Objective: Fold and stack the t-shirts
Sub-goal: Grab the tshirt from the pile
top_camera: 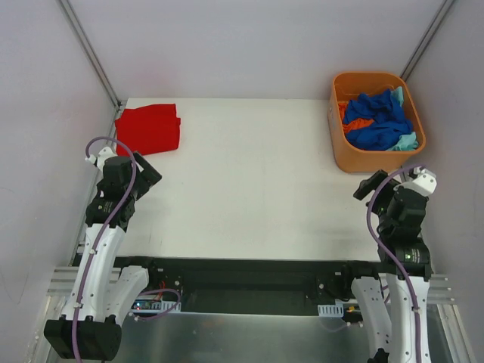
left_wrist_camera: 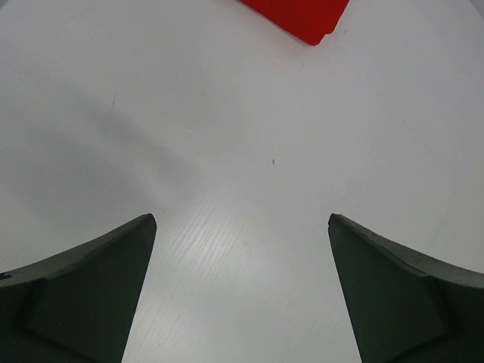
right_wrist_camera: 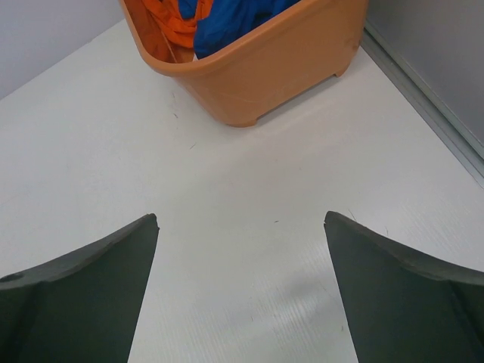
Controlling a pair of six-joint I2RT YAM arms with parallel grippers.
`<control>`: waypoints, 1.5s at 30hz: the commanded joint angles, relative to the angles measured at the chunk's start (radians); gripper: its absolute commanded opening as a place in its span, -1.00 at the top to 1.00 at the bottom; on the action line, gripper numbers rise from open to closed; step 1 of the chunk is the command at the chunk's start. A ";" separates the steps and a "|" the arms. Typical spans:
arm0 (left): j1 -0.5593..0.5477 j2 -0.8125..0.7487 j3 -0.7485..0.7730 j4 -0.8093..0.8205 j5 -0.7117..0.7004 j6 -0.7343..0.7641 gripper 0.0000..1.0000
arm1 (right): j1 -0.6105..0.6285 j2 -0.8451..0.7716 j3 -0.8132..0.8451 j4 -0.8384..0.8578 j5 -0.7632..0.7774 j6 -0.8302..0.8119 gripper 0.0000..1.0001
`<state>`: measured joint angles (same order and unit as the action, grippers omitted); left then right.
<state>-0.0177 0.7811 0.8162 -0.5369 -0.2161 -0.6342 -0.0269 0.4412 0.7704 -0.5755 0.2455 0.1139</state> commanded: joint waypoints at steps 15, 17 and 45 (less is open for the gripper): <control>0.005 0.021 0.057 0.023 0.037 0.039 -0.99 | -0.033 0.816 0.801 -0.230 0.155 -0.158 -0.93; 0.005 0.024 0.051 0.038 0.038 0.047 -0.99 | -0.060 0.979 0.933 -0.242 0.161 -0.172 -0.93; 0.007 -0.006 -0.101 0.347 0.064 0.137 -0.99 | -0.249 1.895 1.518 0.218 -0.023 -0.318 -0.67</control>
<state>-0.0177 0.7788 0.7067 -0.2379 -0.1364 -0.5224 -0.2779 2.3234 2.2406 -0.4583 0.2047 -0.2008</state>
